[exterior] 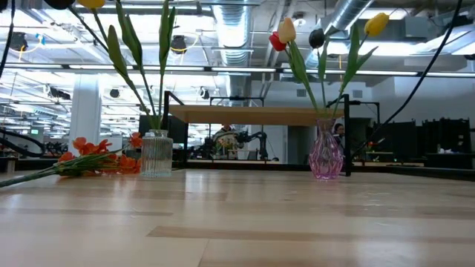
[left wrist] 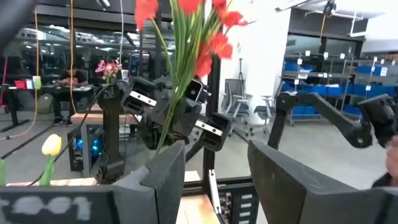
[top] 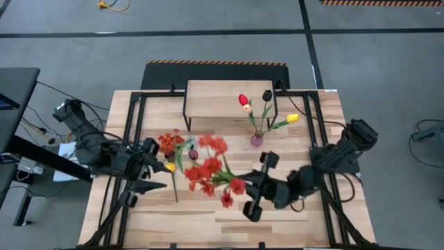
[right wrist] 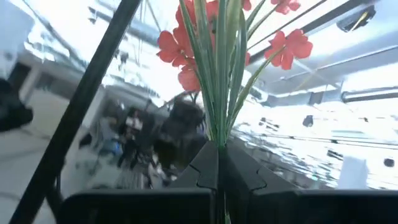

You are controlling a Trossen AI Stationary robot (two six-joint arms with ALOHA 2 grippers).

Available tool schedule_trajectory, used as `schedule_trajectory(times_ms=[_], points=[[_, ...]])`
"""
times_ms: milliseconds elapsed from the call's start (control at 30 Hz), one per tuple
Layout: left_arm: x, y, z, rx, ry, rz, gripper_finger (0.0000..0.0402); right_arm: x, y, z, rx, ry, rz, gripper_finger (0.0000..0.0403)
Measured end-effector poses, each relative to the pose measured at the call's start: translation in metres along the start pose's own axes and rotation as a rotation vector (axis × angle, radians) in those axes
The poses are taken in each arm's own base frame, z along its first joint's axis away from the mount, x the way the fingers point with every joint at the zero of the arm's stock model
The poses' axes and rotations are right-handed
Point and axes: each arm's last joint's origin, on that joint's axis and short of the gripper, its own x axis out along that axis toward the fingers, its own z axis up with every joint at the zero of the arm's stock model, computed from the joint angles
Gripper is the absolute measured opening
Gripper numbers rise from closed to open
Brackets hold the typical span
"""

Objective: Pick and place flowers into a vace then onto a shelf
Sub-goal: Put the right red flower into the purple vase

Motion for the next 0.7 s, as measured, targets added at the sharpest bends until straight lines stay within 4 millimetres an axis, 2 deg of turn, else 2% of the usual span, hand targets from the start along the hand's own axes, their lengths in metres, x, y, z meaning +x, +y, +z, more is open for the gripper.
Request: schedule_trajectory(times_ms=[133, 333, 700], points=[[0.012, 0.014, -0.003, -0.056, -0.001, -0.033, 0.0164, 0.022, -0.011, -0.001, 0.062, -0.03, 0.06, 0.0], [0.033, 0.026, 0.01, -0.045, 0.066, -0.037, 0.0164, 0.05, -0.027, 0.006, 0.184, -0.054, 0.125, 0.0], [0.086, 0.013, 0.03, 0.073, 0.235, -0.07, 0.0164, 0.061, -0.039, -0.004, 0.248, 0.013, 0.11, 0.0]])
